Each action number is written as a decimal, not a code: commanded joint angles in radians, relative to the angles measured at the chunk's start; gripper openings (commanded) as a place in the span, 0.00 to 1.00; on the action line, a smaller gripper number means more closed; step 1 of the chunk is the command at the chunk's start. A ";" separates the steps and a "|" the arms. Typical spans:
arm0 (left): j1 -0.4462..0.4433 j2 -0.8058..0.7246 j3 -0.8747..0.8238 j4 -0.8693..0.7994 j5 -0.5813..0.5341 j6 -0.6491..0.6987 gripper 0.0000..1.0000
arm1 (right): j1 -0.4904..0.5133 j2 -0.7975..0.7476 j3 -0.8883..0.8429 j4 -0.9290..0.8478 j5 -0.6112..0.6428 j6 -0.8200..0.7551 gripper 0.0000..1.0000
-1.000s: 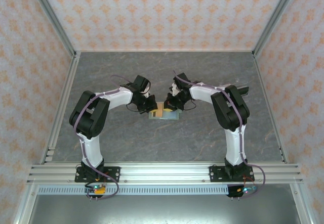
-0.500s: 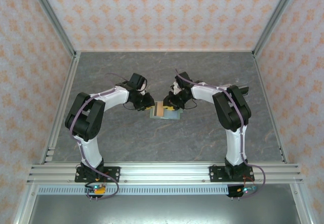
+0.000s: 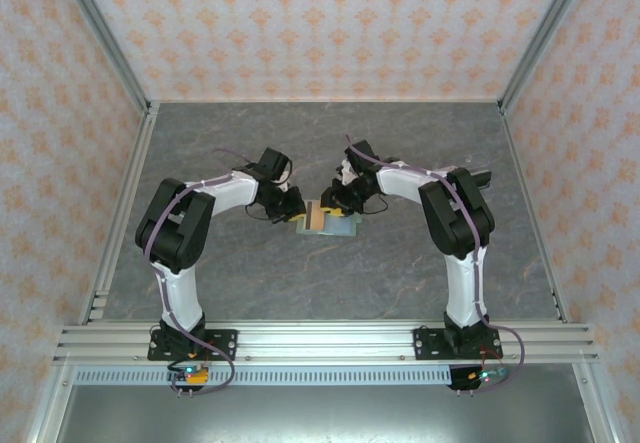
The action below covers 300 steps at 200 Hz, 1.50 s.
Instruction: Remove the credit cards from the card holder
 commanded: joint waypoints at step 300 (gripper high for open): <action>-0.028 0.077 0.013 -0.036 -0.012 0.041 0.00 | 0.001 -0.066 -0.146 0.334 -0.102 0.036 0.11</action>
